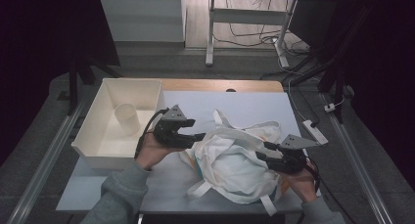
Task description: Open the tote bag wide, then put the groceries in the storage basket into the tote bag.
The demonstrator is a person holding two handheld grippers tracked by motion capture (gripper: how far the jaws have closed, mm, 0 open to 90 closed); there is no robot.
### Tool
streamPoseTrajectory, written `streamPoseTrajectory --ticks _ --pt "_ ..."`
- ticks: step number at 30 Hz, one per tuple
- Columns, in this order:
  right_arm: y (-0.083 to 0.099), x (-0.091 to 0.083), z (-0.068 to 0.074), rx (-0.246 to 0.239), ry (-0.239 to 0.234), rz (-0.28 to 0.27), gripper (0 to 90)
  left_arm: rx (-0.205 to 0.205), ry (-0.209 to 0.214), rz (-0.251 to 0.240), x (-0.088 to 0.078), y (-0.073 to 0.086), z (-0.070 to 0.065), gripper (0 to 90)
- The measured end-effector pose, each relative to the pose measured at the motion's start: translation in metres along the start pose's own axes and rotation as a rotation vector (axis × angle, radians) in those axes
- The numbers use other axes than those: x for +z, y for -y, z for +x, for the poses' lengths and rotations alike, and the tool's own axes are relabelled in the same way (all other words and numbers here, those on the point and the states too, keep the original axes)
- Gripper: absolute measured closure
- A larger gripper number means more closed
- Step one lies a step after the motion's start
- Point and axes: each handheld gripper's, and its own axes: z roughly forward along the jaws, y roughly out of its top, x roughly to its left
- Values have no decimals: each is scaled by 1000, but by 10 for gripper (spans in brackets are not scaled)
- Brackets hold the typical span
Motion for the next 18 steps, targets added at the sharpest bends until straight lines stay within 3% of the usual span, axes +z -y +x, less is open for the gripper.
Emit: streamPoseTrajectory --ticks 6,11,18 --pt "0 -1 -1 0 -3 0 469 7 -38 -11 -29 6 4 354" --pt "1 1 0 -6 -4 17 464 -21 -73 -38 -50 12 15 347" --pt "3 2 -1 -3 -2 22 464 -55 -106 -39 -59 18 29 341"
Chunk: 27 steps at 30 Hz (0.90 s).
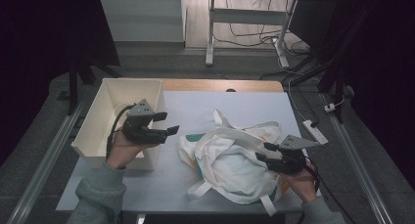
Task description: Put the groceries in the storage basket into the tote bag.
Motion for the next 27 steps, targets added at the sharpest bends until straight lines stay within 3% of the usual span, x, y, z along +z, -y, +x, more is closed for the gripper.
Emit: streamPoseTrajectory --ticks 7,12,17,27 --pt "2 1 0 -4 0 10 464 -13 -16 -4 -5 1 8 336" --pt "2 2 0 -5 5 13 464 -55 -61 -26 -17 4 24 330" --pt "3 5 1 -6 4 26 464 -89 -150 2 -25 11 44 319" --pt "6 8 1 -6 -2 39 463 -221 -320 83 -22 32 92 229"
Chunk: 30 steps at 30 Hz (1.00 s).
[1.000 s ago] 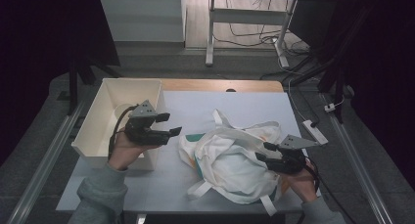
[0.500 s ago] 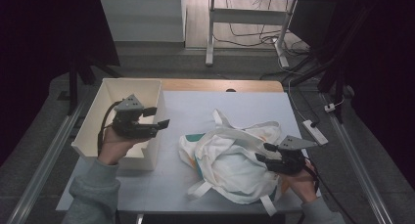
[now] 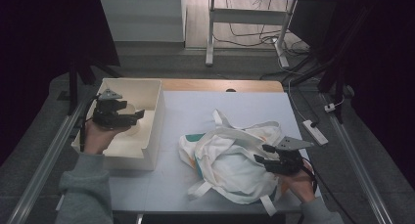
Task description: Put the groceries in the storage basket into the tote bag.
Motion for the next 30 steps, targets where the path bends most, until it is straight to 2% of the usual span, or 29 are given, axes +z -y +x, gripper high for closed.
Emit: streamPoseTrajectory --ticks 2,8,14,18,25,28,30 --pt "0 1 0 -1 -4 3 461 -22 -29 24 7 1 8 203" --pt "0 1 0 2 -4 2 460 -37 -117 99 30 5 22 141" --pt "1 1 0 3 -4 1 456 -65 -190 134 43 7 33 77" --pt "1 1 0 5 -3 -2 456 -81 -166 159 51 9 39 62" --pt "1 2 0 9 -6 0 455 -88 -164 211 68 14 44 43" --pt "1 3 0 6 -5 3 453 -109 -145 225 76 17 48 58" --pt "1 3 0 6 -6 4 453 -120 -135 237 80 19 51 106"
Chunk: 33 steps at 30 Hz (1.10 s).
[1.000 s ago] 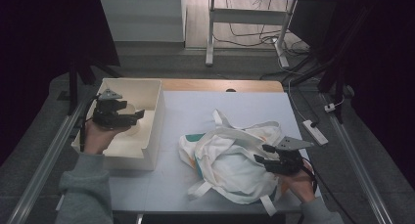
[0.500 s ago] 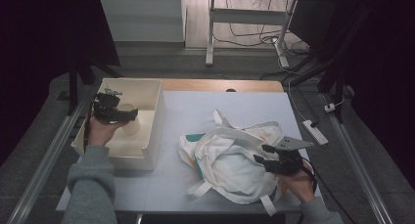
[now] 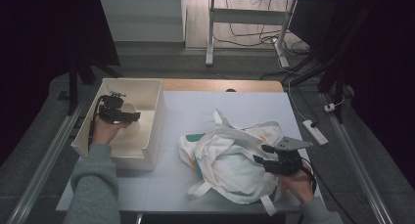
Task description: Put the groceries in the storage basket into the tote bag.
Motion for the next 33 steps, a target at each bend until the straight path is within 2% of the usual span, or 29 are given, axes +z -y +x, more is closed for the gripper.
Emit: streamPoseTrajectory --ticks 2,7,9,16,19,24,30,33 --pt "0 0 0 -1 1 0 453 0 10 -5 2 1 1 184" --pt "0 0 1 -2 2 -1 453 9 7 -4 1 1 0 194" --pt "0 -1 1 -1 3 -4 453 16 9 -19 -3 0 -2 195" --pt "-1 -2 1 0 8 -8 453 33 55 -158 -39 -8 -15 195" --pt "-1 -2 1 -3 9 -11 453 32 97 -209 -53 -10 -19 195" --pt "-2 -2 2 -4 10 -14 454 13 180 -263 -63 -10 -22 196" --pt "-2 -2 1 -3 11 -17 453 8 218 -322 -75 -11 -26 196" --pt "-2 -2 2 -5 12 -18 453 21 233 -363 -86 -12 -32 195"
